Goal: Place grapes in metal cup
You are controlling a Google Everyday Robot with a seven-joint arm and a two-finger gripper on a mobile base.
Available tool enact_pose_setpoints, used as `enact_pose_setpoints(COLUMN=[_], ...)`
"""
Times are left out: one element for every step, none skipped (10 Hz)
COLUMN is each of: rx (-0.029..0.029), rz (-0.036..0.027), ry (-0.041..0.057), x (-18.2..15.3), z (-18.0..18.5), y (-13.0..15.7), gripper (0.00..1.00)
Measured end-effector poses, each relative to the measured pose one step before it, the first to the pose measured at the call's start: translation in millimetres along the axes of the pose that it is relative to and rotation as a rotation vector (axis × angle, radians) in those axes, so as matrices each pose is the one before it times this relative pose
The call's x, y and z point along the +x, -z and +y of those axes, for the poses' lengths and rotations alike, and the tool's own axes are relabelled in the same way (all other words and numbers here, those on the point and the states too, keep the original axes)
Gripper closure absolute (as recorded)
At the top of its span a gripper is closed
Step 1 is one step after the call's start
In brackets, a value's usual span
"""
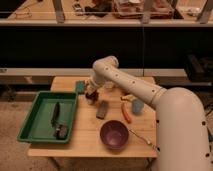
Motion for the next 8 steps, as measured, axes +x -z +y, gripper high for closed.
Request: enact_pose_setpoints(rx=[0.00413,0.00097,-0.00401,-0.00887,-0.00849,-0.00694,-0.00903,0.00138], rz=[-0.00134,-0.00473,-0.00905,-0.01522,-0.01524,-0.01237,-0.02084,-0.00203], ry=[-0.00297,0.00038,0.00001,0.00340,0.00241,0.00120,0.00163,0.00077], x=[1.07,2.02,1.21,0.20,0.06,-0.59,-0.72,-0.11], z=[-1.02,-2.02,-1.26,-0.37,-0.95,-0.21,-0.01,-0.87], y=[-0.76,-0.74,-0.16,-0.49,-1.15,-0.29,-0.48,-0.36], gripper=[0.69,0.57,0.48,0.38,0.27,0.23,0.20,0.20])
